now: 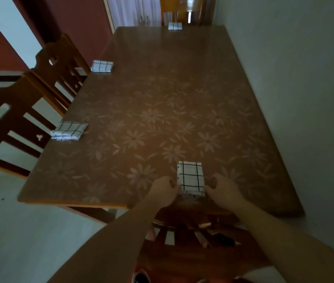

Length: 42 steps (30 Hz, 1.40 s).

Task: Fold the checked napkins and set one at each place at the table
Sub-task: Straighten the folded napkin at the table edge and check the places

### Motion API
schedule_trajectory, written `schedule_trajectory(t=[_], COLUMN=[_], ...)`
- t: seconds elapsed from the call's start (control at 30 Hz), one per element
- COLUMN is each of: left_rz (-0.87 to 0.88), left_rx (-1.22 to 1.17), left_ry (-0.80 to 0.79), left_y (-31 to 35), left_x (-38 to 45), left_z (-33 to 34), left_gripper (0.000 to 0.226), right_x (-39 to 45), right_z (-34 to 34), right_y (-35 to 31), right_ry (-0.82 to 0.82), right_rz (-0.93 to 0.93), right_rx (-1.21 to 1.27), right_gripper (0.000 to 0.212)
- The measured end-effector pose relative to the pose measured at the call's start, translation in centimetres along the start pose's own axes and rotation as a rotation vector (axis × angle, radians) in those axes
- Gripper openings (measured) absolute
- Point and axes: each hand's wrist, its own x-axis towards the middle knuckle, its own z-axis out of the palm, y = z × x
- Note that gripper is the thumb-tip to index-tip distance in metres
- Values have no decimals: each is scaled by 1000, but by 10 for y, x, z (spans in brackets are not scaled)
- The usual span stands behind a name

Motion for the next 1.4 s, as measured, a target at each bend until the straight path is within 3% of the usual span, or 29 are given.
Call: schedule_trajectory(t=[0.43, 0.73, 1.4], left_rz=[-88, -144, -124], left_rx=[-237, -281, -273], left_ry=[107, 116, 53], left_y=[-19, -42, -34], left_x=[27, 25, 14], left_z=[15, 2, 19], left_gripper=[10, 9, 12], right_x=[28, 26, 22], right_z=[27, 41, 41], right_y=[-6, -27, -6], right_ry=[-13, -16, -46], right_rz=[113, 51, 88], right_rx=[321, 256, 197], right_gripper=[15, 15, 12])
